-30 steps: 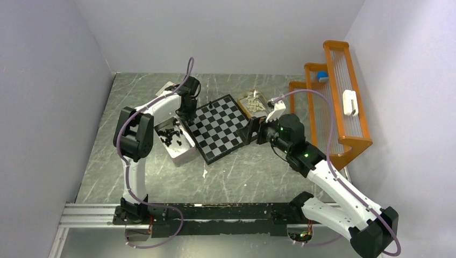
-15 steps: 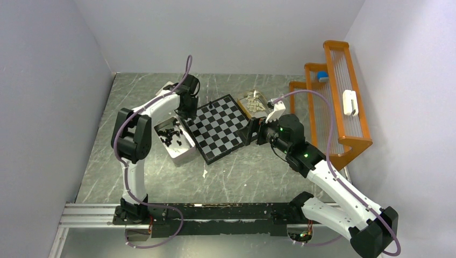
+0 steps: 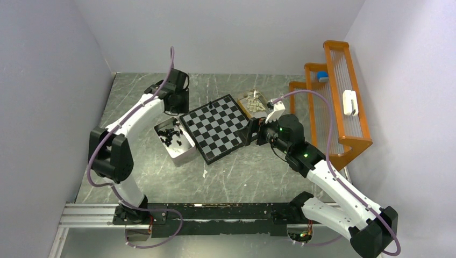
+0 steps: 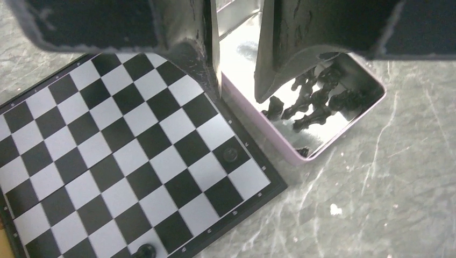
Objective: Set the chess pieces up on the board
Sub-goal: Pick up the chess piece from the storage box.
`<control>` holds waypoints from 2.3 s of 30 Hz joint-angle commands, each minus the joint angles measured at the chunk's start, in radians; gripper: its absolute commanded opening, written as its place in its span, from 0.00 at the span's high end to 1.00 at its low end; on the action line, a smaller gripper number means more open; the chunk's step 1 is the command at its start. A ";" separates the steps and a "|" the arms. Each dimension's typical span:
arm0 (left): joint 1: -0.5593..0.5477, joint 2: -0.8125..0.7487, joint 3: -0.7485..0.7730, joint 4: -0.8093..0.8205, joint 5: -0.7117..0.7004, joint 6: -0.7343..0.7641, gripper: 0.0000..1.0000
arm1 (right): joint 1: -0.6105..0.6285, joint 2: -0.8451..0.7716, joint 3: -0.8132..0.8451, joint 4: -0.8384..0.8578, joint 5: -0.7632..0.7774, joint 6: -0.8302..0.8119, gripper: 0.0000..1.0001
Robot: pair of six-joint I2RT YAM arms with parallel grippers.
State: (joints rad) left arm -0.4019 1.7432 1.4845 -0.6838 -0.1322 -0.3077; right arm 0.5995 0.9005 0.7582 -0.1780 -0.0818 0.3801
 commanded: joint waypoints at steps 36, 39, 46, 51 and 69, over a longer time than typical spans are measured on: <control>0.132 0.028 -0.254 0.110 0.104 0.024 0.65 | 0.001 -0.013 -0.020 0.009 -0.003 -0.008 0.00; 0.131 0.049 -0.248 0.107 0.106 0.035 0.64 | 0.000 -0.010 -0.026 0.014 0.000 -0.007 0.00; 0.132 0.061 -0.240 0.100 0.093 0.045 0.64 | 0.001 -0.014 -0.023 0.014 0.000 -0.004 0.00; 0.132 0.070 -0.246 0.113 0.109 0.061 0.64 | 0.001 -0.020 -0.025 0.009 0.002 -0.007 0.00; 0.132 0.092 -0.238 0.113 0.123 0.078 0.70 | 0.001 -0.028 -0.026 0.006 0.007 -0.011 0.00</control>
State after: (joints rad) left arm -0.2764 1.8217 1.2346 -0.5911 -0.0353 -0.2443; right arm 0.5995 0.8879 0.7429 -0.1783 -0.0822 0.3798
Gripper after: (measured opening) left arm 0.321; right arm 0.997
